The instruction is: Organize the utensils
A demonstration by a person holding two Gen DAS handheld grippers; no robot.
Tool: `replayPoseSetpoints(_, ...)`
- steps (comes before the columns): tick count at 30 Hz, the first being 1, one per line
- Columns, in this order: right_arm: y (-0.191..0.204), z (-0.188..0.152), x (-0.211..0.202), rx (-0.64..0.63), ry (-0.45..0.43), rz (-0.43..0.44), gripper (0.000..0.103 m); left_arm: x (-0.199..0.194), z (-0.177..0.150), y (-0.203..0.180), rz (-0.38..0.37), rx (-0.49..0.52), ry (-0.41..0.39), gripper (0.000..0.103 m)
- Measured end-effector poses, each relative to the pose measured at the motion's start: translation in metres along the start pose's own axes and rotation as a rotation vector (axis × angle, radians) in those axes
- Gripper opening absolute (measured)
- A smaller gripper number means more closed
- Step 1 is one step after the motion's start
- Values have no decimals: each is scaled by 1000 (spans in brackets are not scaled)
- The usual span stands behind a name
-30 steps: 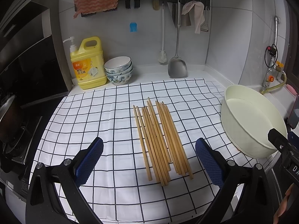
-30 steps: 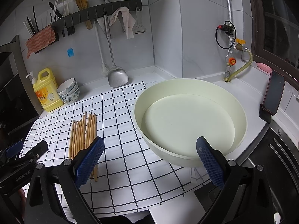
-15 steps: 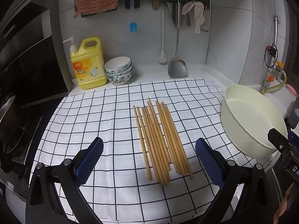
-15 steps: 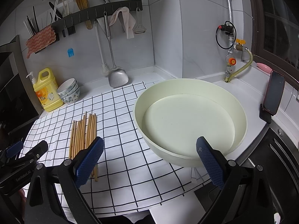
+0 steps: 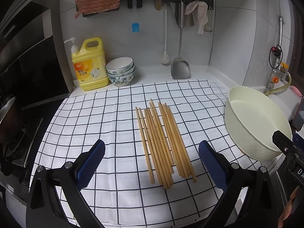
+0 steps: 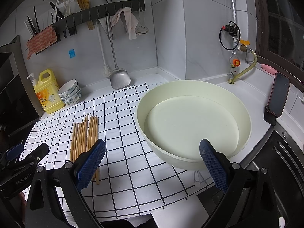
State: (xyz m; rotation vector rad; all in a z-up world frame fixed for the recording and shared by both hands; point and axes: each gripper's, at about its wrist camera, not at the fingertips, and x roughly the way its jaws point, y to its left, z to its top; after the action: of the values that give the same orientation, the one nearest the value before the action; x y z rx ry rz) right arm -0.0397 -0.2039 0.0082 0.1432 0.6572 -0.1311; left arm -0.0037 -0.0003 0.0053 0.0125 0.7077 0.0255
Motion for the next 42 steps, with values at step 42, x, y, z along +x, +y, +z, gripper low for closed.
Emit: replayPoseSetpoints(42, 79, -31, 56, -236, 115, 271, 95, 79, -24, 67, 32, -55, 160, 97)
